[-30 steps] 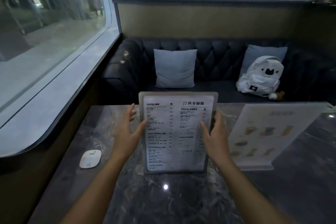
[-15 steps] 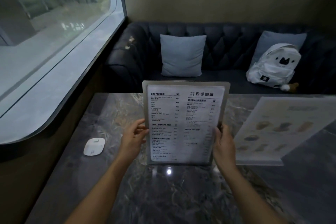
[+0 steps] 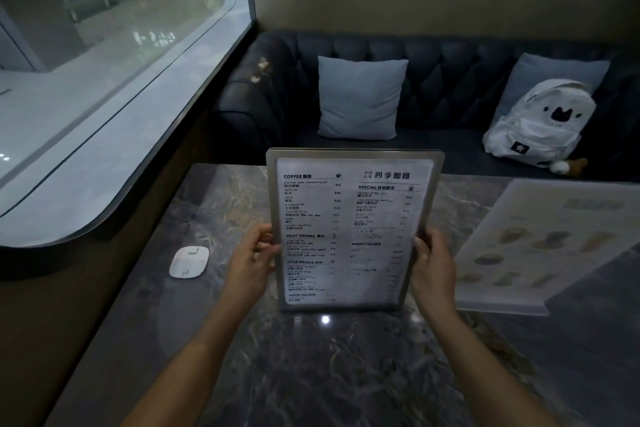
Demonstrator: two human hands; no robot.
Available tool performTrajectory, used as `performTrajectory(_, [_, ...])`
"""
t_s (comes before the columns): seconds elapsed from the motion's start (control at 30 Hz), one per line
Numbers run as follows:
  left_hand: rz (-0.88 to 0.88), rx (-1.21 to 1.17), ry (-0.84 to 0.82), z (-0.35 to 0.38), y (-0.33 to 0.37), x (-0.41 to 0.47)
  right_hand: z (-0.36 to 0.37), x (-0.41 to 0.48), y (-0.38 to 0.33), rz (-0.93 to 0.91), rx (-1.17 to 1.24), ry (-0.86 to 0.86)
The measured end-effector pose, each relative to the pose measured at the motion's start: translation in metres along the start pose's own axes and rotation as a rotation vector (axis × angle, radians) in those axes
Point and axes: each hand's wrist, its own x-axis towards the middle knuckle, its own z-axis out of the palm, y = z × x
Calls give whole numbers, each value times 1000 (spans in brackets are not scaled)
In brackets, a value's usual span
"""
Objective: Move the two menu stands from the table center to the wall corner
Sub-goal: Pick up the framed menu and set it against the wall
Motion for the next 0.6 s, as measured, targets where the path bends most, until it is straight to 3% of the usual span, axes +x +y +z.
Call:
performTrajectory(0.27, [-17,-46,140,-55,-5,-45,32,-24,-31,-97,119,-230])
performTrajectory(0.6, [-85,-6,505,-140,-11,-130,100,-81,-76,-269,143,-509])
